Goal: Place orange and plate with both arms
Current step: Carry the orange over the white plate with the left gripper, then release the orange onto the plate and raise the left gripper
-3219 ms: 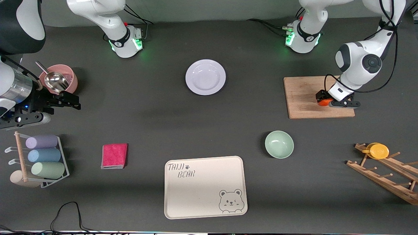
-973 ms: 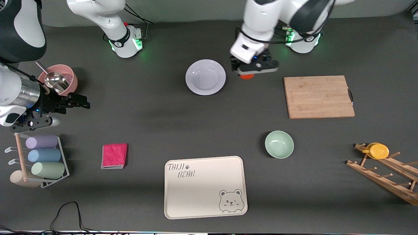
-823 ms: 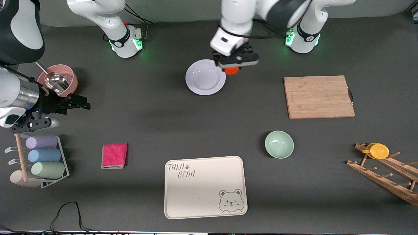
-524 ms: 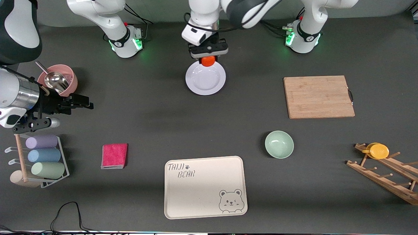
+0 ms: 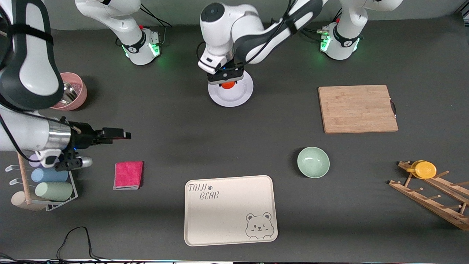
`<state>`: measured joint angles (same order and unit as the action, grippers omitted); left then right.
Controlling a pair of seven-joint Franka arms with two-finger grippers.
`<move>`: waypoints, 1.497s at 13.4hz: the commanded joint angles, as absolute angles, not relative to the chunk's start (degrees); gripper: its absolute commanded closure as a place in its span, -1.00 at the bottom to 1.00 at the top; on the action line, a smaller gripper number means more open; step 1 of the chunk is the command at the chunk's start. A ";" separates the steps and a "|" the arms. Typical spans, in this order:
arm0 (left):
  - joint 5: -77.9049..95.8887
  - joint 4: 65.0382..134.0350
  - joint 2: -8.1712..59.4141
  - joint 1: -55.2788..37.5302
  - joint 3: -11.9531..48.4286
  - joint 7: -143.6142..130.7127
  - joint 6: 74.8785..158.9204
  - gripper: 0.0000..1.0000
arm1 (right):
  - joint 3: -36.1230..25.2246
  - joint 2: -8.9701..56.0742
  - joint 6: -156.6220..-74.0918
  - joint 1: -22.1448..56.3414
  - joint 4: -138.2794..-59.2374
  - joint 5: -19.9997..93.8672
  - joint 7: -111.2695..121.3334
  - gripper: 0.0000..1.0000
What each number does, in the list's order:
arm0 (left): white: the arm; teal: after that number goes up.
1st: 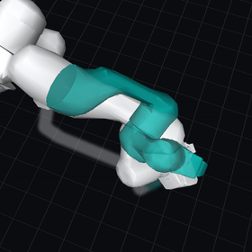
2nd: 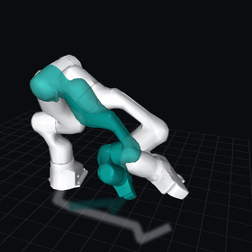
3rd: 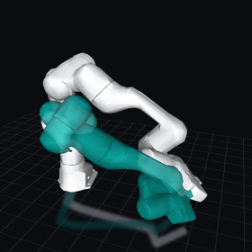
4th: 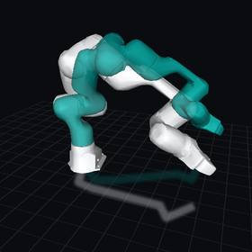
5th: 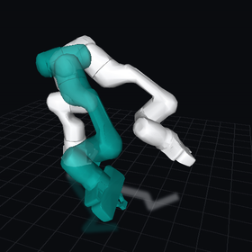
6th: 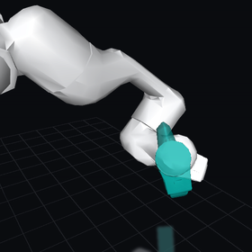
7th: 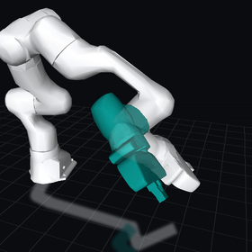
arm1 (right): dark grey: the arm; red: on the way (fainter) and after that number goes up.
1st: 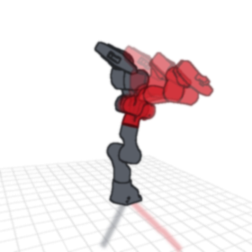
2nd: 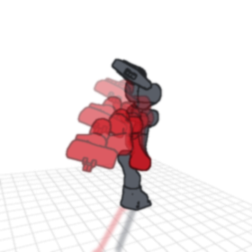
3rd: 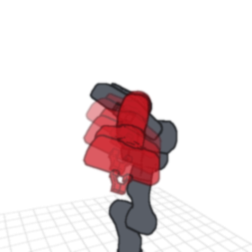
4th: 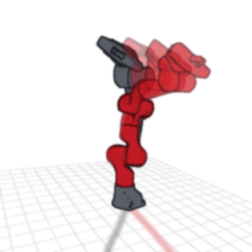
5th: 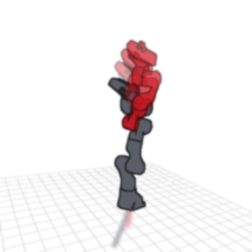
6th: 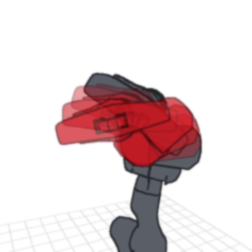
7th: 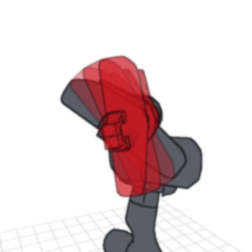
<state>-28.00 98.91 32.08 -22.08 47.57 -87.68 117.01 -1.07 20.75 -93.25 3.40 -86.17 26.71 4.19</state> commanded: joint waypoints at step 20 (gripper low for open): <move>-35.07 107.05 38.58 -36.48 34.63 -96.33 131.75 -0.82 | -5.36 23.64 -97.64 -1.76 -106.52 57.92 18.26 -1.00</move>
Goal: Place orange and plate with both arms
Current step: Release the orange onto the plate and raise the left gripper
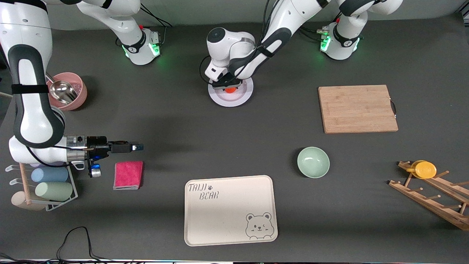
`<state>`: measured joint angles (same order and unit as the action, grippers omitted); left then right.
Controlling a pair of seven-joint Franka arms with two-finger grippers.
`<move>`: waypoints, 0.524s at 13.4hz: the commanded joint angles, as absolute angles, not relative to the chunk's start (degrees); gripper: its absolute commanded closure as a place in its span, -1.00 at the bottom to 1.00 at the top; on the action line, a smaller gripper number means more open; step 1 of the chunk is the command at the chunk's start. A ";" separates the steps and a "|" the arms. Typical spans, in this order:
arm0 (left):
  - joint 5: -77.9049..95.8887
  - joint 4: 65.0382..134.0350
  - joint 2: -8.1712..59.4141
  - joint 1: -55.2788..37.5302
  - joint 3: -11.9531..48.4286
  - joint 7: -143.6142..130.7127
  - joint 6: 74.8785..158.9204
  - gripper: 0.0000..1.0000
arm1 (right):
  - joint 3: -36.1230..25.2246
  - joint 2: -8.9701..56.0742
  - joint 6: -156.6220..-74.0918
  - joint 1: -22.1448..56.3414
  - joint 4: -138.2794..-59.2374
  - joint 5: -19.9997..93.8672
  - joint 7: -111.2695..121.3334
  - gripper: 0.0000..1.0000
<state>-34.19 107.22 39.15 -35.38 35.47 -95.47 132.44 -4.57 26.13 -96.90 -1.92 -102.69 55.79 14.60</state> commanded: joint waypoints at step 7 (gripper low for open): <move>-27.71 104.95 26.83 -19.38 47.94 -87.21 119.40 -1.00 | -7.03 22.24 -97.65 -1.76 -115.47 65.28 26.96 -1.00</move>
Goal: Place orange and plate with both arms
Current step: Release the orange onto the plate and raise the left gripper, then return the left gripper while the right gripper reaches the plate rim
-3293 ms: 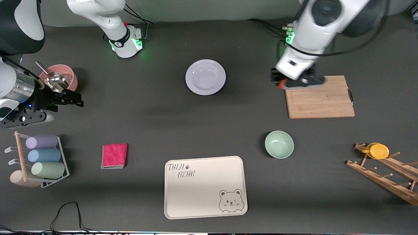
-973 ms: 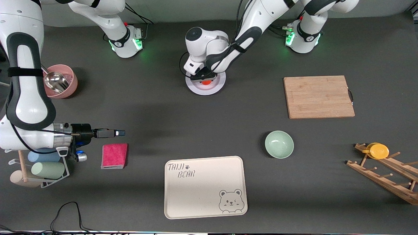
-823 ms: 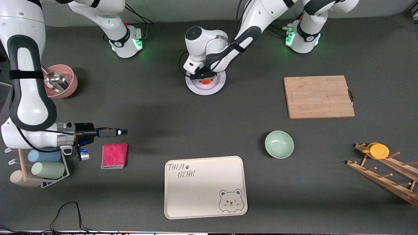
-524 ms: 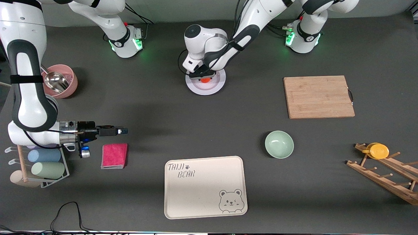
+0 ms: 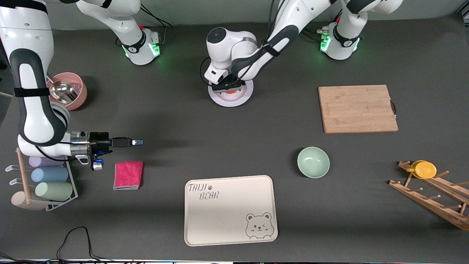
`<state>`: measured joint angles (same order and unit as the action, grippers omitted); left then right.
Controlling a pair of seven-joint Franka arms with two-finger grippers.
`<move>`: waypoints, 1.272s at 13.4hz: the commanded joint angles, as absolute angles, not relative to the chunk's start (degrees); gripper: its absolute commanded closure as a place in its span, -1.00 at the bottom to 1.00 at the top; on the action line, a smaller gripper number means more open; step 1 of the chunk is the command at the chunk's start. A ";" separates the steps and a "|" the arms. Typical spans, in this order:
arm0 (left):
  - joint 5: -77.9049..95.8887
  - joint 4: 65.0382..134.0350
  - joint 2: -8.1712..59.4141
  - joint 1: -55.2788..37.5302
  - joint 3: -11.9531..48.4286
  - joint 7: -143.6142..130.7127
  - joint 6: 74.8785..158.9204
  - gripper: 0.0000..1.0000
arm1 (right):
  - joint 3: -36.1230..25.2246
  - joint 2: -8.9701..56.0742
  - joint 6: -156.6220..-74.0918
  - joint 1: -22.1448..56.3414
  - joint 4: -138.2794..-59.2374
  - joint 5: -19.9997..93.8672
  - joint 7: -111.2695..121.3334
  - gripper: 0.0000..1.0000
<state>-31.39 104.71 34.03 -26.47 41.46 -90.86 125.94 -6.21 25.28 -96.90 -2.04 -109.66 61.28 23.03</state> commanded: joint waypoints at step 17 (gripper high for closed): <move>-0.55 82.52 5.81 24.21 34.01 -20.27 81.04 -1.00 | -7.03 16.42 -97.03 3.68 -145.11 83.84 57.47 -1.00</move>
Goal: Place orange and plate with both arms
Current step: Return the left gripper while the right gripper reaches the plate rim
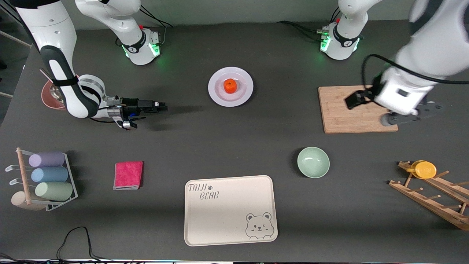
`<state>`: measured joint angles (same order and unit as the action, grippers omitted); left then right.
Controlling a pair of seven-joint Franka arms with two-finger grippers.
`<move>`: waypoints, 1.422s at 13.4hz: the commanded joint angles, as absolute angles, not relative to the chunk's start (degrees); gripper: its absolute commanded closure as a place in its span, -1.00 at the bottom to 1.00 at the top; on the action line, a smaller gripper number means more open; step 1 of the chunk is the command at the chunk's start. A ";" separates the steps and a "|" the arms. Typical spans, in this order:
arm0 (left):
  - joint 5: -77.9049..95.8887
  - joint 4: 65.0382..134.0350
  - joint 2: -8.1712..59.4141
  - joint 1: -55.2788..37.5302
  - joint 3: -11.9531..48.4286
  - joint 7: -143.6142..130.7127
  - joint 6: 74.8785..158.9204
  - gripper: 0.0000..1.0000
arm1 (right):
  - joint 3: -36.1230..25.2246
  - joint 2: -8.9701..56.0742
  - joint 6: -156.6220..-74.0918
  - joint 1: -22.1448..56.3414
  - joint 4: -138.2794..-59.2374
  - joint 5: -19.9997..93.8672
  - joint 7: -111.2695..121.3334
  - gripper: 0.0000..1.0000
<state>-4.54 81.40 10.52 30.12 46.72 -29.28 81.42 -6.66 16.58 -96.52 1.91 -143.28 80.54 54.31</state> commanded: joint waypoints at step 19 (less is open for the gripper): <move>0.88 91.93 3.25 4.57 4.48 -3.78 92.11 -1.00 | -6.77 28.30 -99.67 28.82 -152.05 114.60 84.81 -1.00</move>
